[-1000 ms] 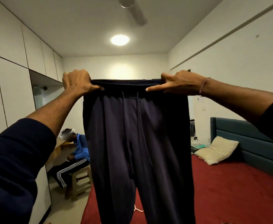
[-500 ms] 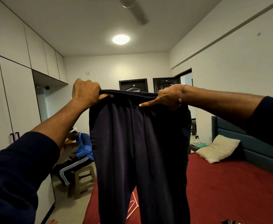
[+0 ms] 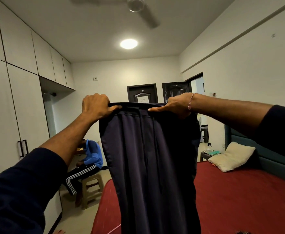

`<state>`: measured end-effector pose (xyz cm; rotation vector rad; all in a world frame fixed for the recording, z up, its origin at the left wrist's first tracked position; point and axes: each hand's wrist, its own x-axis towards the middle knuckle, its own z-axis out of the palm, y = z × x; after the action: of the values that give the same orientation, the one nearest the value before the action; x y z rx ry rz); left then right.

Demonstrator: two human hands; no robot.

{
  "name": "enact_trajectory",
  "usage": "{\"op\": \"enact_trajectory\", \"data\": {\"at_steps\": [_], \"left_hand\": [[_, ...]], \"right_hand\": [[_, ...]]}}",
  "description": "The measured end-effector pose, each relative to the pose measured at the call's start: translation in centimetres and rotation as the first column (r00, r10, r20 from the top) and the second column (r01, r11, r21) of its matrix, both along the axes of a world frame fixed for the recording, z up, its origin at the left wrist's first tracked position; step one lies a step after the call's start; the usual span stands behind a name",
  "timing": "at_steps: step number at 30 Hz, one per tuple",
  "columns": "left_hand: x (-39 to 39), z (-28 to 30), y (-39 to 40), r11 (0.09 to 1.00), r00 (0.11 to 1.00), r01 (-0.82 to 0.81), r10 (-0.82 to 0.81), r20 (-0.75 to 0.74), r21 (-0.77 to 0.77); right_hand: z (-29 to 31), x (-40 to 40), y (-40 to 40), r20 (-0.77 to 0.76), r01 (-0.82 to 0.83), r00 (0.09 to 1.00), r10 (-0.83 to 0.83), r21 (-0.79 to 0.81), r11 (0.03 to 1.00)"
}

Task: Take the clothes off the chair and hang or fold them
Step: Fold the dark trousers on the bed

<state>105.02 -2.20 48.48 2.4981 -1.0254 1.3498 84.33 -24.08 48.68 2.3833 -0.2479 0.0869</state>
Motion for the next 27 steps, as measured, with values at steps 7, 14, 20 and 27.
{"op": "enact_trajectory", "data": {"at_steps": [7,14,20,27], "left_hand": [[-2.3,-0.7,-3.3,0.923,0.923,0.304,-0.347,-0.168,-0.234],[-5.7,-2.9,-5.4,0.784,0.757,0.550,-0.614,-0.223,-0.288],[-7.3,-6.1,-7.2,0.643,0.625,0.631,-0.752,-0.207,-0.433],[-7.0,-9.2,-8.2,0.500,0.353,0.530,-0.864,-0.358,-0.685]], "right_hand": [[-3.2,2.0,0.6,0.156,0.182,0.966,-0.204,0.143,0.973],[-3.8,3.5,0.6,0.193,0.217,0.911,-0.366,0.530,0.820],[-3.4,3.9,1.7,0.065,0.133,0.890,-0.451,0.910,0.394],[-3.7,3.7,1.1,-0.101,0.078,0.882,-0.461,0.995,-0.068]]}}
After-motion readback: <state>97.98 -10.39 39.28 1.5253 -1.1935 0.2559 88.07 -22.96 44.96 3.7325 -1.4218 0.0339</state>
